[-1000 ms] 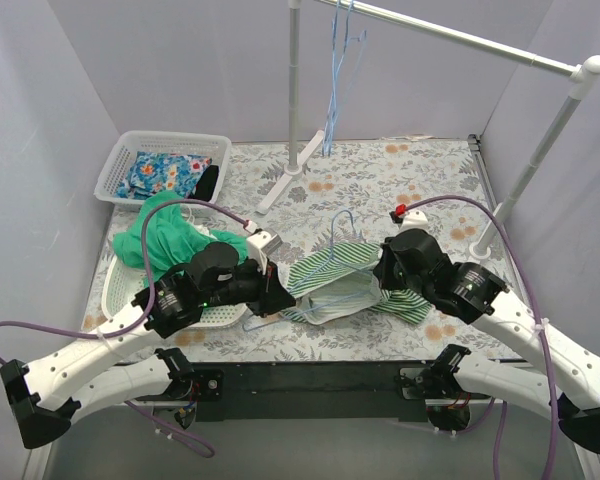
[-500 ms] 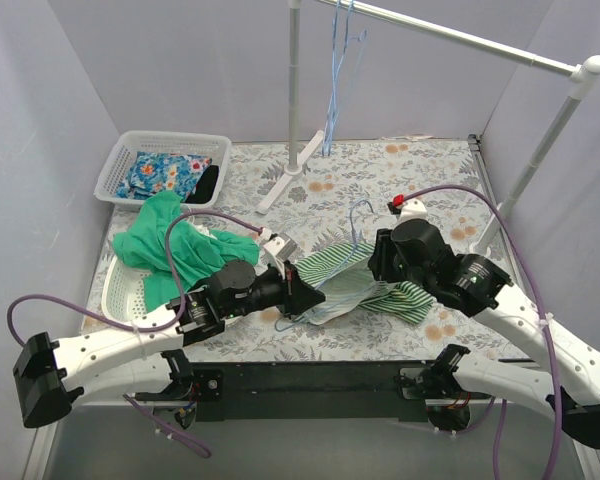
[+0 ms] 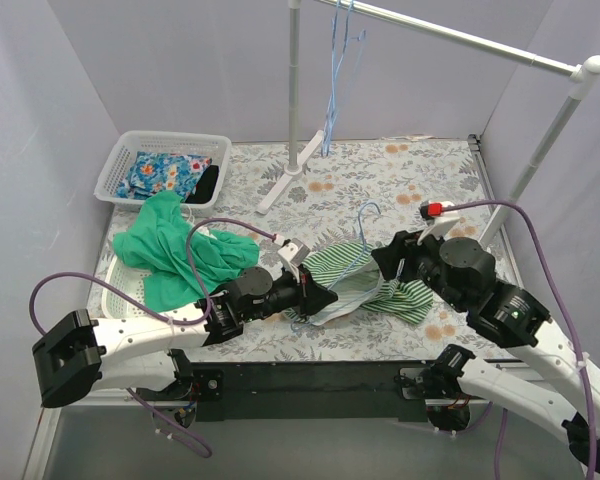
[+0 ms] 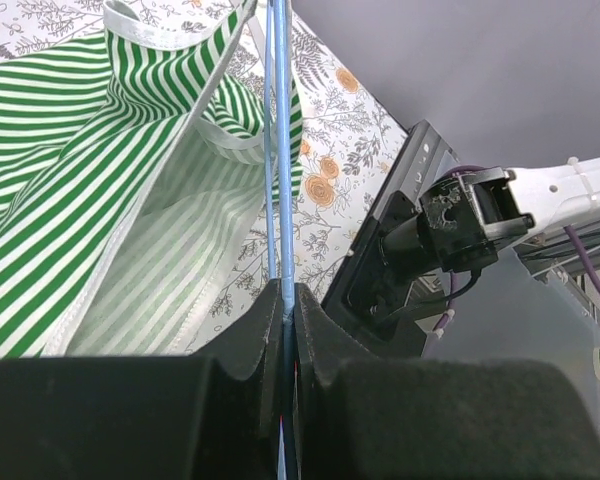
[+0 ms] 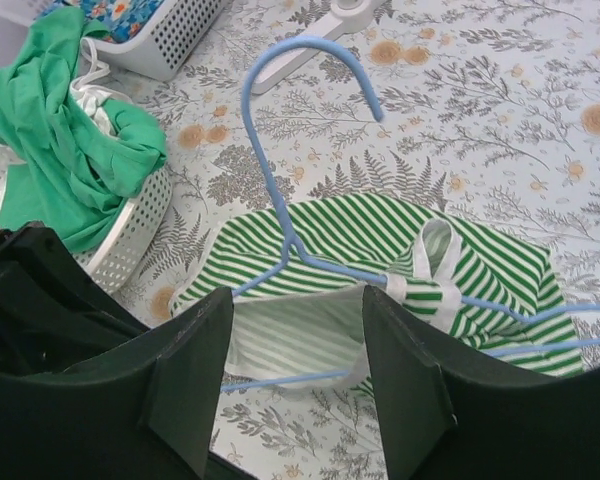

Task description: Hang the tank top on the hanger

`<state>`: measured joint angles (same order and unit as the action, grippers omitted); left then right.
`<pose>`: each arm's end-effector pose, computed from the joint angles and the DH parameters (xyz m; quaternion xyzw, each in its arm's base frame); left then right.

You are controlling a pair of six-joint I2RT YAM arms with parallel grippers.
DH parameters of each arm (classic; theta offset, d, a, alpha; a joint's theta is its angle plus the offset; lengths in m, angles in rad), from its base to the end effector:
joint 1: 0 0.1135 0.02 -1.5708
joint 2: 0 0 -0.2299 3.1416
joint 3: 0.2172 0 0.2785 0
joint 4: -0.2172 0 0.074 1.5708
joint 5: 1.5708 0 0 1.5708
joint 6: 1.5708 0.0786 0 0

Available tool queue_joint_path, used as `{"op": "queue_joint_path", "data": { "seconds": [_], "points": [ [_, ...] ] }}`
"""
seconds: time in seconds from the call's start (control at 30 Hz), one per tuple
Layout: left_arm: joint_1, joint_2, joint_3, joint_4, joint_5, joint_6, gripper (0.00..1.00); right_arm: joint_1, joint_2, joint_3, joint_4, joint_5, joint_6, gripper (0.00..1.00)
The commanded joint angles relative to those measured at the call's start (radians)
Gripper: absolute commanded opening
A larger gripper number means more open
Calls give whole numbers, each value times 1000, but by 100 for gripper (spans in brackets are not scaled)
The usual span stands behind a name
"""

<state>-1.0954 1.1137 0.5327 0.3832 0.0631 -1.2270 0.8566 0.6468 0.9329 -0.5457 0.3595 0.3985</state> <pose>0.1458 -0.2941 0.1907 -0.0309 0.7727 -0.5908 0.2299 0.1670 0.1505 0.3485 -0.0709 0.7843 0.2375 0.5687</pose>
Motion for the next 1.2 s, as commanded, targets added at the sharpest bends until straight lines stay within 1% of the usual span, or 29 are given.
{"op": "queue_joint_path", "data": {
  "seconds": [0.0,0.1,0.2,0.33,0.37,0.4,0.43,0.47,0.53,0.57,0.6,0.63,0.73,0.77,0.8,0.83,0.9,0.93,0.97,1.0,1.07,1.1,1.13,1.17],
  "points": [
    [-6,20,18,62,6,26,0,-1,82,-23,185,-39,-107,63],
    [-6,31,19,65,24,27,0,-2,138,-26,219,-4,-133,64],
    [-8,35,26,59,26,32,0,-2,180,-46,280,-31,-139,64],
    [-9,23,26,52,23,40,0,-2,234,-52,286,-24,-132,62],
    [-9,20,24,49,23,41,0,-2,238,-57,289,-14,-125,59],
    [-9,17,24,48,23,41,0,-2,238,-66,293,-2,-124,54],
    [-11,17,24,45,24,43,0,-2,240,-69,299,-1,-119,47],
    [-9,18,26,42,24,43,0,-2,240,-74,312,-1,-118,34],
    [-9,20,29,36,26,41,0,-2,244,-91,326,-5,-116,22],
    [-9,20,30,36,29,40,0,-2,249,-92,326,-7,-118,12],
    [-9,18,30,33,29,40,0,-2,260,-94,326,-8,-119,6],
    [-9,17,38,26,24,34,0,-2,263,-100,326,-5,-121,1],
    [-9,6,56,-19,-22,17,1,-2,261,-111,326,15,-122,1],
    [-9,2,62,-35,-37,12,25,-2,258,-117,326,21,-121,1],
    [-9,-3,70,-74,-83,5,33,-2,252,-118,326,30,-121,1],
    [-9,-8,78,-98,-101,-8,36,-2,249,-120,325,36,-119,1],
    [-9,-21,99,-171,-156,-19,55,-2,246,-121,326,45,-124,1],
    [-9,-28,107,-196,-176,-38,58,-2,243,-123,325,48,-125,1],
    [-9,-41,121,-226,-206,-51,59,-2,241,-124,326,58,-127,1],
    [-9,-48,128,-297,-230,-60,60,-1,240,-124,325,73,-130,1],
    [-9,-63,145,-374,-313,-113,60,-2,240,-126,326,87,-130,1],
    [-9,-81,157,-468,-344,-141,60,-2,238,-131,325,101,-132,1],
    [-9,-89,164,-513,-402,-166,59,-2,240,-132,326,107,-132,1],
    [-9,-95,168,-559,-425,-217,58,-2,240,-132,326,111,-133,1]
  ]
}}
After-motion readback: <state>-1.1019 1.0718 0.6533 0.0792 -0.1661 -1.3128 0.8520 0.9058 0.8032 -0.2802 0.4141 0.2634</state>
